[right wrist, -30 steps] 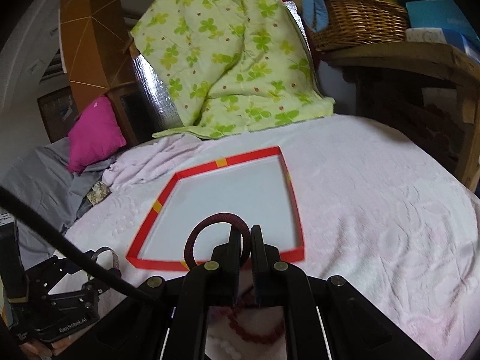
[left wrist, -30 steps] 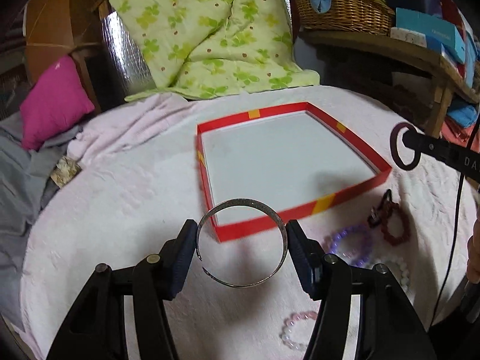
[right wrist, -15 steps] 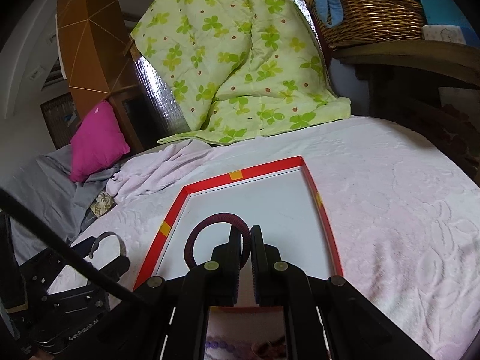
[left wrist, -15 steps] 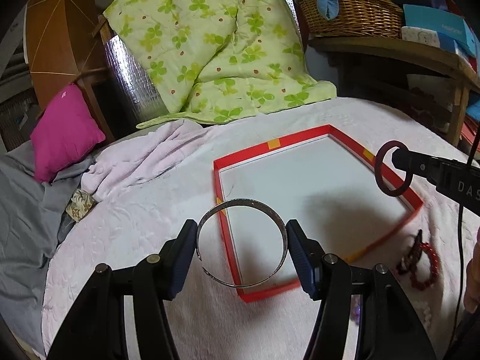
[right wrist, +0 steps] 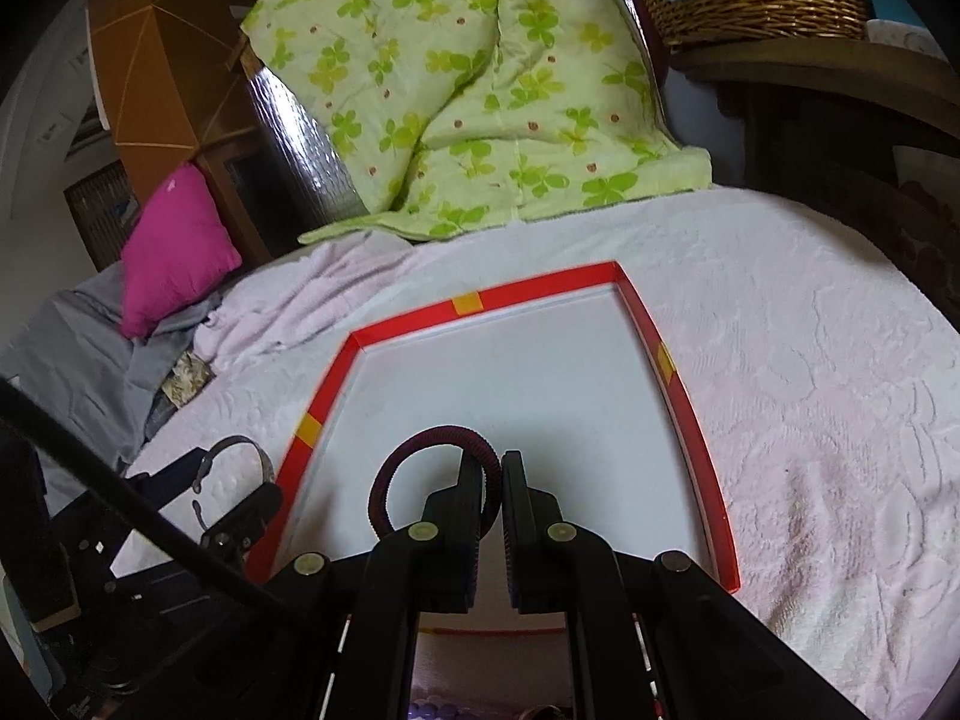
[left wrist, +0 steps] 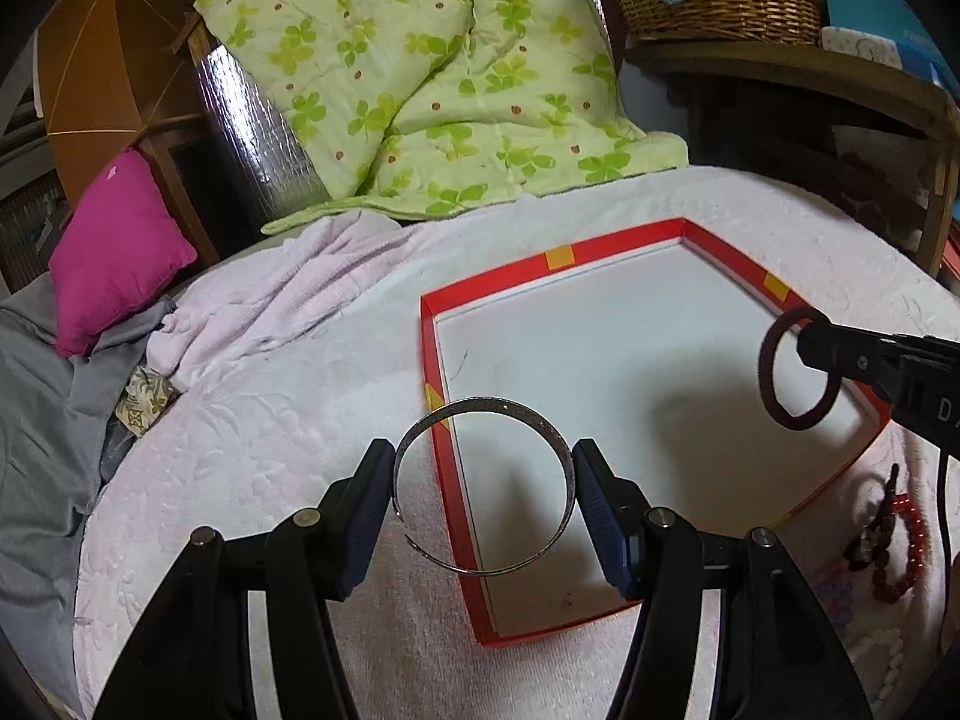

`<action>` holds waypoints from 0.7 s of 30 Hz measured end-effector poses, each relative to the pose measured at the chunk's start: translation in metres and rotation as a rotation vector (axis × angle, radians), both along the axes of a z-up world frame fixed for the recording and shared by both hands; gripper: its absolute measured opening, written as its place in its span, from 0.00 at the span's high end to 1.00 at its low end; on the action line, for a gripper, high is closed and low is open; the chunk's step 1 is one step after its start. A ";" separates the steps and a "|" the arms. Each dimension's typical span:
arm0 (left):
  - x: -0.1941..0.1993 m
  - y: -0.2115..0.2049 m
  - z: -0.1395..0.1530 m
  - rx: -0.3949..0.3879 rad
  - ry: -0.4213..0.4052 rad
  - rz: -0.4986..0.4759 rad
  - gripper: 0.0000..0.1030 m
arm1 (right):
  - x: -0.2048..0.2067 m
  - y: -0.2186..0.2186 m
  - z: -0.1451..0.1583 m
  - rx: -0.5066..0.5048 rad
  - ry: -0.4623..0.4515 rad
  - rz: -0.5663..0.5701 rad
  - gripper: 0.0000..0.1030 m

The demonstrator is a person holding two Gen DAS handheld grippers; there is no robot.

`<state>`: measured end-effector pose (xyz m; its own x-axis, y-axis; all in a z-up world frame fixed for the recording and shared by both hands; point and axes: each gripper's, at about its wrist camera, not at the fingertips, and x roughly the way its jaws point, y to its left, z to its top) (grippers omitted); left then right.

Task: Organize jewelry
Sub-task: 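Lower both bangles into the red tray and open both tools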

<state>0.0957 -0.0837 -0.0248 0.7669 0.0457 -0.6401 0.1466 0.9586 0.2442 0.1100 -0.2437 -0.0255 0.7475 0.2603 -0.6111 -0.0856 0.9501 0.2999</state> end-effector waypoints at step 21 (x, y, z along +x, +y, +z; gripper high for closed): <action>0.001 0.005 -0.015 -0.054 0.014 -0.039 0.34 | 0.006 -0.023 -0.014 0.067 0.098 -0.054 0.78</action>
<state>0.0971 -0.0787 -0.0393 0.7583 -0.0188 -0.6517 0.1868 0.9639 0.1896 0.1161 -0.2668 -0.0400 0.6993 0.2634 -0.6645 -0.0017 0.9302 0.3670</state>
